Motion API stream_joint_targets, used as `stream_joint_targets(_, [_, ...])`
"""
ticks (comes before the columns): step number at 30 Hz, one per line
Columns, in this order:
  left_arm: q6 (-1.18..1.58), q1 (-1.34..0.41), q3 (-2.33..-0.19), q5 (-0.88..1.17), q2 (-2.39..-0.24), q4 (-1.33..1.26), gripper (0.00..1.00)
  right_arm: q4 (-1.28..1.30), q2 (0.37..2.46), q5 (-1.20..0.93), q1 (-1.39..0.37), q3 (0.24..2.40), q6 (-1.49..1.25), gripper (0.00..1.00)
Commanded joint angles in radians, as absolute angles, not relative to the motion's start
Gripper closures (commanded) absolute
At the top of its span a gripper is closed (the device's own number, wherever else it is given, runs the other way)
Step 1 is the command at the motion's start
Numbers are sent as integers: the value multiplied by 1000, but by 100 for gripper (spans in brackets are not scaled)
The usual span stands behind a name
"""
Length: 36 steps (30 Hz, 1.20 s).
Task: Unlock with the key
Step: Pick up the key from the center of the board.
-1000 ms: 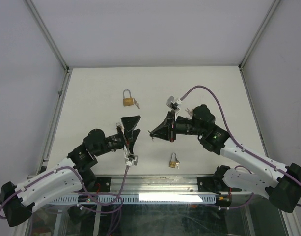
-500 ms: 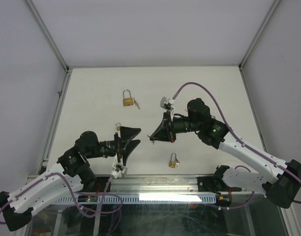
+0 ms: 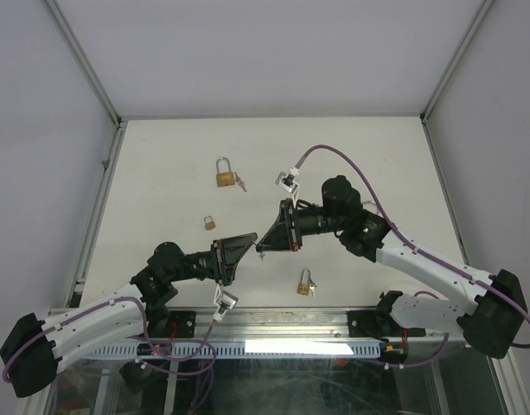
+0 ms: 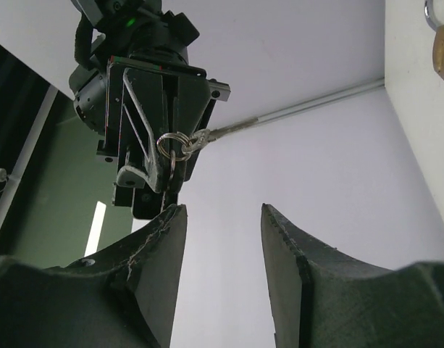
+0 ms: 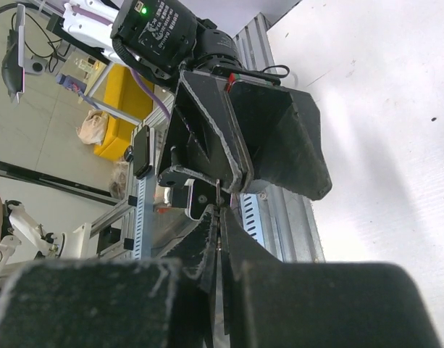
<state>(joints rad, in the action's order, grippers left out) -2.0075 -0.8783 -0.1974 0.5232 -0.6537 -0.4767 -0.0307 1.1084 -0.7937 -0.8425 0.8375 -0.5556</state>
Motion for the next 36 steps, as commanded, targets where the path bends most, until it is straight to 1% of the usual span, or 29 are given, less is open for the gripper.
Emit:
stream_joint_targets(1, [-2026,-888,-189,500,-633,-657,52,-16,1083,-760,-845,860,-556,100])
stream_joint_targets(4, [-1998,-887,-194,472,-629,-653,51,0,1075,-751,-837,859,-553,100])
stream_joint_targets(7, [-1966,-887,-210,436,-647,-675,46,5,1079,-749,-835,855,-554,100])
stream_joint_targets(9, [-1973,-887,-215,458,-658,-697,44,2,1088,-751,-834,854,-557,100])
stream_joint_targets(10, [-1989,-887,-215,480,-659,-696,48,0,1092,-752,-834,854,-558,100])
stream_joint_targets(12, [-2019,-887,-211,541,-650,-670,67,-10,1096,-752,-835,856,-560,100])
stream_joint_targets(13, [-2032,-887,-211,565,-640,-641,72,-13,1097,-753,-834,858,-559,100])
stream_joint_targets(17, [-2066,-887,-229,577,-613,-524,67,-18,1100,-759,-835,860,-560,100])
stream_joint_targets(24, [-2102,-888,-242,601,-632,-489,67,-47,1107,-765,-835,862,-564,100])
stream_joint_targets(25, [-2103,-888,-243,603,-632,-484,68,-46,1110,-767,-834,863,-565,100])
stream_joint_targets(27, [-2100,-888,-250,607,-640,-482,74,-48,1113,-771,-834,863,-565,100])
stream_joint_targets(28, [-2100,-888,-253,608,-642,-483,75,-48,1113,-772,-835,861,-565,100])
stream_joint_targets(31, [-2103,-889,-253,617,-644,-483,74,-51,1113,-769,-834,859,-566,100])
stream_joint_targets(32, [-2102,-888,-253,619,-644,-483,76,-52,1114,-769,-834,859,-565,100])
stream_joint_targets(35, [-2083,-889,-257,620,-642,-487,97,-58,1119,-775,-834,860,-566,100])
stream_joint_targets(36, [-2077,-889,-256,622,-640,-487,100,-58,1120,-775,-834,859,-566,100])
